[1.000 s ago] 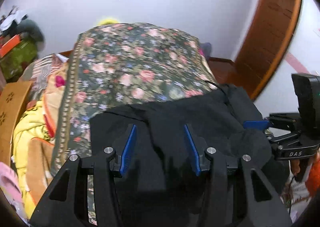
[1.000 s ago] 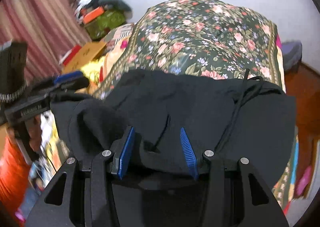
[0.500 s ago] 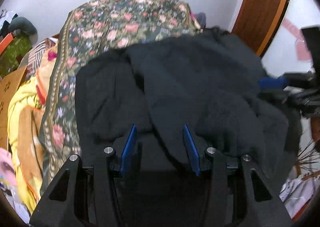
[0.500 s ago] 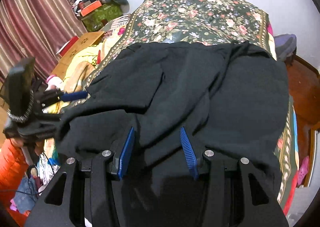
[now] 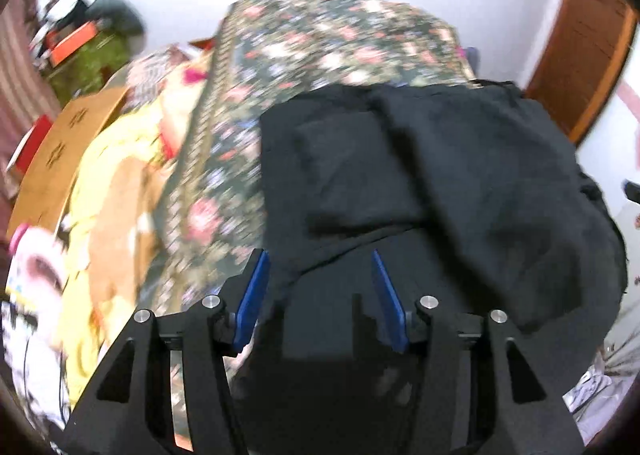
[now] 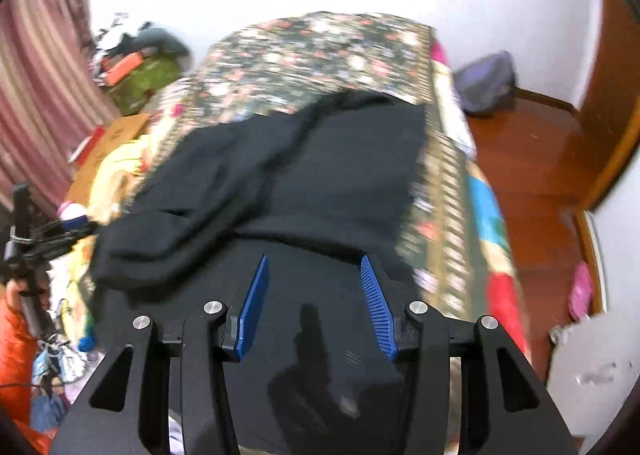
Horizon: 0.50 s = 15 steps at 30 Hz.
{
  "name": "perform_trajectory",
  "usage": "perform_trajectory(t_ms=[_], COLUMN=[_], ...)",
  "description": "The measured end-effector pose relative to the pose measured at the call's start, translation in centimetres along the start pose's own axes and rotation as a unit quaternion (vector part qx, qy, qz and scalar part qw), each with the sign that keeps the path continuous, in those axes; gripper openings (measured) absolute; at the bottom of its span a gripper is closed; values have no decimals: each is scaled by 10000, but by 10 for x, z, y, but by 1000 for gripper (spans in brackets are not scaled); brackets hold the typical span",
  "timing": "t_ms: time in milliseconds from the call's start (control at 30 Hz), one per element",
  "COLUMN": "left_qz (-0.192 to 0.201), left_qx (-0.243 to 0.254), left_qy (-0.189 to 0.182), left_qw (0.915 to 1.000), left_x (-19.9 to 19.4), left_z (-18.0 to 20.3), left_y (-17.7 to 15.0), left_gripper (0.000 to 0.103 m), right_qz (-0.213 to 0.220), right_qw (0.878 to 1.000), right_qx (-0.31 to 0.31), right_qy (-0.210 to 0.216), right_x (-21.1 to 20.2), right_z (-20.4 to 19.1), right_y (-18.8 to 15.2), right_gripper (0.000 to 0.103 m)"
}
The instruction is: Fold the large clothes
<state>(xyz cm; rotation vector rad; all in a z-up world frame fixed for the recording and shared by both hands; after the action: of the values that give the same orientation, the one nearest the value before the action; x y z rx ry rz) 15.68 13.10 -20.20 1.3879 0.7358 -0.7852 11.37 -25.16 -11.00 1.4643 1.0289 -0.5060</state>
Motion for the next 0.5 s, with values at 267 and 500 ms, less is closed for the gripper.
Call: perform_trajectory(t_ms=[267, 500], left_qz=[-550, -1148], left_qx=[-897, -1742], left_qy=[79, -659], left_qw=[9944, 9758], left_x=[10, 42], left_z=[-70, -75], left_y=[-59, -105], left_gripper=[52, 52], right_qz=[-469, -672], right_qw=[9955, 9945], right_qx=[739, 593], right_qy=[-352, -534], right_x=[6, 24], right_z=[52, 47], right_y=[-45, -61], right_gripper=[44, 48])
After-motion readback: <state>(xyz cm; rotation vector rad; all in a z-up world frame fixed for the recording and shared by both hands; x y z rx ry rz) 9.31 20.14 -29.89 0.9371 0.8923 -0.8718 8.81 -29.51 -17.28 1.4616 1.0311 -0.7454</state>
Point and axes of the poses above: each gripper's, at about its wrist camera, not at the fingertips, and x roughly the way its jaws point, z to its right, y to its top, the point moved 4 cm from there along x, roughly the way its jaws point
